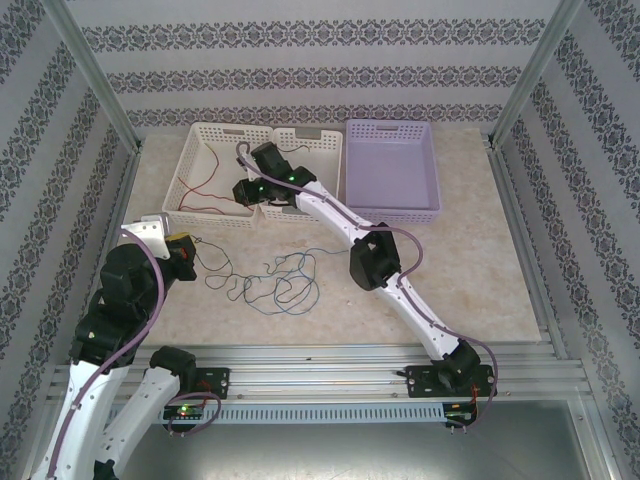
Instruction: Untangle the cables
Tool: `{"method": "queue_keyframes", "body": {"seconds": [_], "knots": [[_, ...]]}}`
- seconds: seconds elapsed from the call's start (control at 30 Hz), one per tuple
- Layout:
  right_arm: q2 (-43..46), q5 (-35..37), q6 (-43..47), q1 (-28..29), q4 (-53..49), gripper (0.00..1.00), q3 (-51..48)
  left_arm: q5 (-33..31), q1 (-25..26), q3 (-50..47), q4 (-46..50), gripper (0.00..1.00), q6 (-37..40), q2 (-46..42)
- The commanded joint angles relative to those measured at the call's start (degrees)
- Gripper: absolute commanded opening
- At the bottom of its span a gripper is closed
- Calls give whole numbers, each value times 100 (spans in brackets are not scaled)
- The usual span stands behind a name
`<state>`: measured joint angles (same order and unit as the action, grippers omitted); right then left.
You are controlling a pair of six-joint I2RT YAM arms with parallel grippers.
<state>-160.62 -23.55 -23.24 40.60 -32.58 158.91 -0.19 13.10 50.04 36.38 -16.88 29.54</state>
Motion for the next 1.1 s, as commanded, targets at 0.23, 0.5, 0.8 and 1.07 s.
{"method": "queue_keyframes", "body": {"seconds": [0.23, 0.5, 0.8, 1.07], "knots": [[1190, -506, 186, -50, -29, 45, -18, 23, -59, -47, -211, 0, 90, -1], [2023, -325, 629, -39, -533, 50, -186, 52, -54, -54, -217, 0, 89, 26], [4404, 10, 1284, 54, 257, 53, -4040, 89, -59, -34, -254, 0, 89, 116], [6053, 248, 1024, 325, 1607, 56, -7697, 460, -54, 308, -465, 0, -170, 588]]}}
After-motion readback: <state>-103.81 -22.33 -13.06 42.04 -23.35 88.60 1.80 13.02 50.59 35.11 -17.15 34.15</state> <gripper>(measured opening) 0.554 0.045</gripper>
